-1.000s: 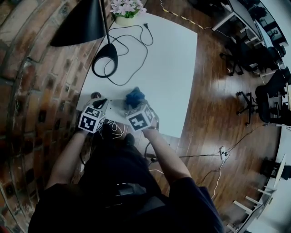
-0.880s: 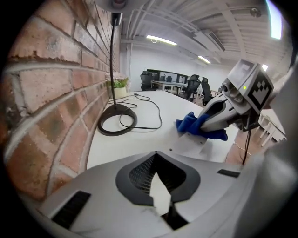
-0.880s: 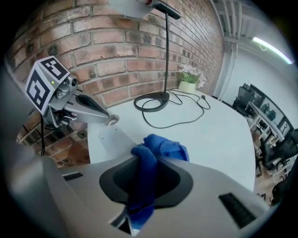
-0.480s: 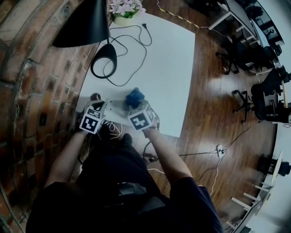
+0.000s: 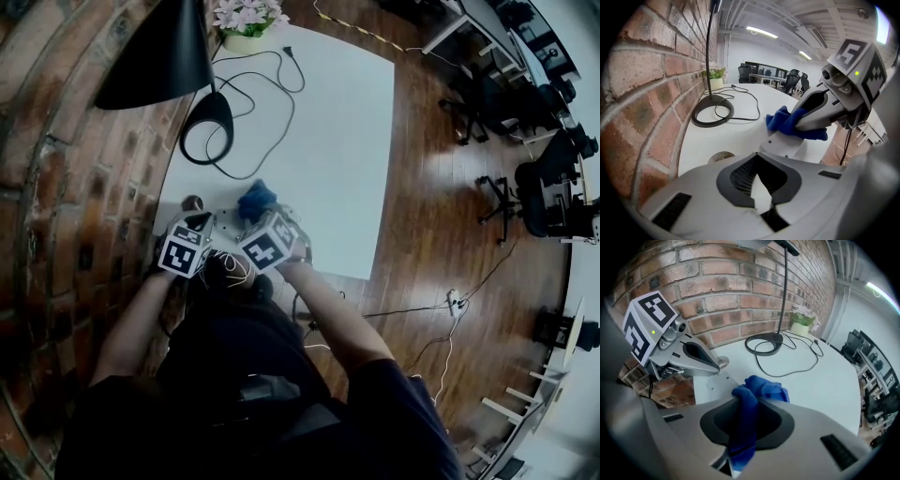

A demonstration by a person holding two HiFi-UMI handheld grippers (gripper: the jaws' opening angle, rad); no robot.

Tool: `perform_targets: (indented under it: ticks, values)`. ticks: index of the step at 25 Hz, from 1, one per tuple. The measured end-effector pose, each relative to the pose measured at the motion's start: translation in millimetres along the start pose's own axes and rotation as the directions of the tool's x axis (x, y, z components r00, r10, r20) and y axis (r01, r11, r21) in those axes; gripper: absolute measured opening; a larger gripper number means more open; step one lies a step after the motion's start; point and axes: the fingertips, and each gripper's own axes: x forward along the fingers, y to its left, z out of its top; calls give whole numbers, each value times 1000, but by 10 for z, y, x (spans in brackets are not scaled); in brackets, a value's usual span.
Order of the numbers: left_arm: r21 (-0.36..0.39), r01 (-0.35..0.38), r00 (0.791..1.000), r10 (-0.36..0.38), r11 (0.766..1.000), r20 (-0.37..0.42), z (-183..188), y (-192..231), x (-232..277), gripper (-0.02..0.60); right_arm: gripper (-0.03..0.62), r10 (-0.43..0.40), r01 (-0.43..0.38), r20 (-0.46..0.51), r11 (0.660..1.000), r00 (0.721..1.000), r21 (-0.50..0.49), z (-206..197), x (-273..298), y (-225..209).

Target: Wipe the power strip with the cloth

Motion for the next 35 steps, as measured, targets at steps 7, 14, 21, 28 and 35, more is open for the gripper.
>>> perform_targets:
  ticks: [7, 14, 21, 28, 35]
  values:
    - [11, -2, 1000, 2, 1000, -7, 5, -4, -1, 2, 64, 36, -37, -16, 998, 999, -58, 95, 67, 124]
    - [16, -9, 1000, 9, 1000, -14, 16, -9, -2, 0, 63, 84, -85, -17, 990, 996, -112, 207, 129, 267]
    - [15, -20, 1000, 20, 1000, -18, 10, 8, 7, 0, 63, 133, -130, 13, 981, 991, -143, 368, 239, 448]
    - [22, -15, 1000, 15, 1000, -22, 12, -23, 17, 0, 64, 194, -188, 38, 973, 980, -138, 489, 273, 525]
    - [74, -9, 998, 14, 997, -58, -13, -28, 18, 2, 66, 233, -226, 48, 966, 971, -122, 457, 283, 570]
